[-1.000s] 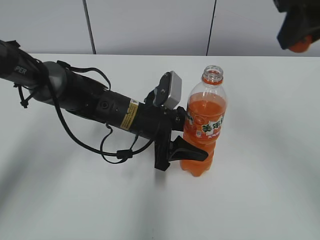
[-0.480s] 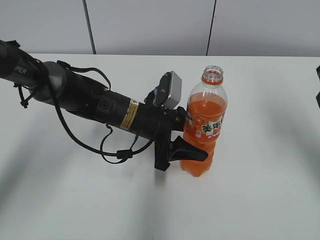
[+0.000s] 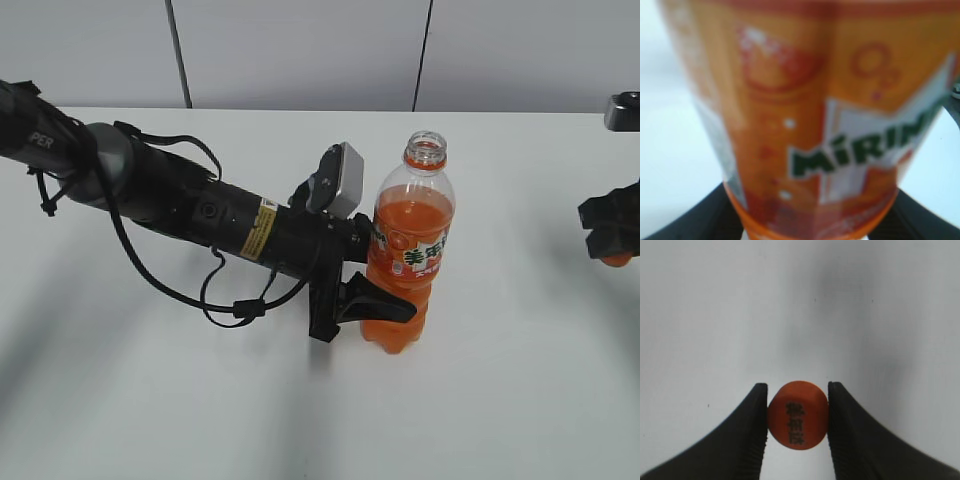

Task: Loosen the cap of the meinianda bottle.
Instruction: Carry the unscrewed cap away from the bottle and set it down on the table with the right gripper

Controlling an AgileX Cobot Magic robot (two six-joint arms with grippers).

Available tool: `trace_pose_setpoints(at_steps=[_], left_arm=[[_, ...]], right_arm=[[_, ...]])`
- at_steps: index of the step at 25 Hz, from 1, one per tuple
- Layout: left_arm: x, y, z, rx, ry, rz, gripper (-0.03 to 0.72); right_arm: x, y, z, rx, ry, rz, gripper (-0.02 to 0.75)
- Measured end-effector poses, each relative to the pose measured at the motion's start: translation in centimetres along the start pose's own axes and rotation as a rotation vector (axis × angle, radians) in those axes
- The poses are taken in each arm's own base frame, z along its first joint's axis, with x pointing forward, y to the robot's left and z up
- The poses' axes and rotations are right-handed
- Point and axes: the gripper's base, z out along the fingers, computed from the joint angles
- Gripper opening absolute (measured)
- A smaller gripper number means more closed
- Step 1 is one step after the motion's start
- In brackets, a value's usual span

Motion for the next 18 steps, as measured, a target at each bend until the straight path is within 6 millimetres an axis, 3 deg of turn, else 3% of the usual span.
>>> trace_pose_setpoints(at_steps=[5, 12, 18], left_arm=[[0.0, 0.0, 0.0, 0.0, 0.0, 0.0, 0.409], [0.0, 0.0, 0.0, 0.0, 0.0, 0.0, 0.409], [0.0, 0.0, 0.0, 0.001, -0.001, 0.0, 0.409]], right_arm=[[-0.8, -0.1, 2.7, -0.008, -0.048, 0.022, 0.275], [-0.3, -0.4, 7.1, -0.008, 0.009, 0.036, 0.275], [-0.3, -0.4, 8.2, -0.012, -0.005, 0.043, 0.274]])
